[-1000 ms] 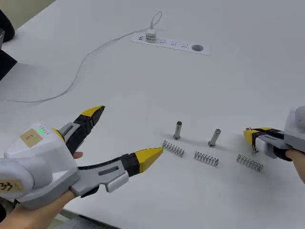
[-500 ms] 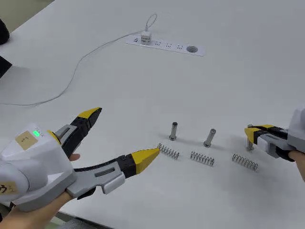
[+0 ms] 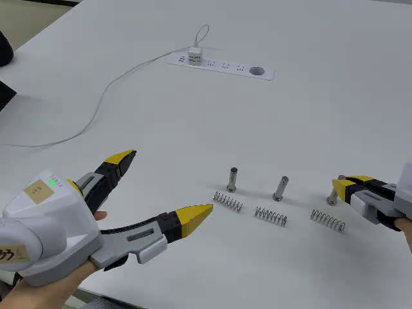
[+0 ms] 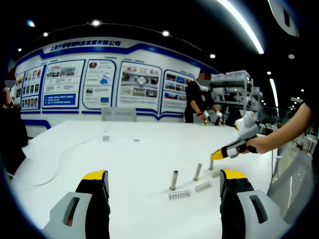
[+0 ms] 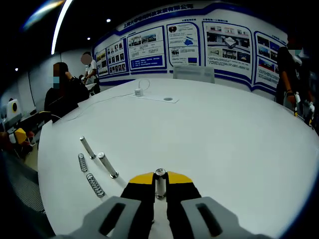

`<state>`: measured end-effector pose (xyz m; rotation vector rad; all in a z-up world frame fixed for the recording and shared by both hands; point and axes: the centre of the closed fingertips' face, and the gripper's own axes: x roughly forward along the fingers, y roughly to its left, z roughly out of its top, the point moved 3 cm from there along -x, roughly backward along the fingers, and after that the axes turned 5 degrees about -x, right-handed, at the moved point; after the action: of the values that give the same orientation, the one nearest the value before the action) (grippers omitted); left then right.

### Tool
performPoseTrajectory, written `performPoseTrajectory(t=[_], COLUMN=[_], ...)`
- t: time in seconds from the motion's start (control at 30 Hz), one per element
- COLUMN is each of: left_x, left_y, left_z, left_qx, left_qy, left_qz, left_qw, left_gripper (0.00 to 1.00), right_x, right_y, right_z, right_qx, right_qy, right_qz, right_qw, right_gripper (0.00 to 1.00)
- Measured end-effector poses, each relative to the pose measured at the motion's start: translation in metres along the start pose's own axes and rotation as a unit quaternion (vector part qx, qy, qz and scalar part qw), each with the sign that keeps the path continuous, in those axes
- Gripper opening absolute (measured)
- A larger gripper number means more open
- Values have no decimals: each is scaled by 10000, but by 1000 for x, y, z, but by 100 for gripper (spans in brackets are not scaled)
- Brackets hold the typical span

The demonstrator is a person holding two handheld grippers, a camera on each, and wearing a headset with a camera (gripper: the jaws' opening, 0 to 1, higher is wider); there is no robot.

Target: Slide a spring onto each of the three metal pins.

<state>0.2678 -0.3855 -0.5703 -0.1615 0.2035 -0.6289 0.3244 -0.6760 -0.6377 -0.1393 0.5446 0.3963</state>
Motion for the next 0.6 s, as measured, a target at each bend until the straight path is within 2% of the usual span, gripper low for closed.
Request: performPoseTrajectory(t=[0.37,0.6], left_x=[0,0], left_y=[-1,-2], left_z=[-1,-1], left_qx=[19,35], left_qy=[39,45], left_qz=[10,4], left_qw=[10000,10000], left_gripper=[94,94], right_x=[-4,-5], right_y=[13,12], right_z=[-3,-4], right_qx=[-303,-504], right_qy=[-25,-34], right_qz=[98,126], right_qw=[9995,9986], right_gripper=[8,9])
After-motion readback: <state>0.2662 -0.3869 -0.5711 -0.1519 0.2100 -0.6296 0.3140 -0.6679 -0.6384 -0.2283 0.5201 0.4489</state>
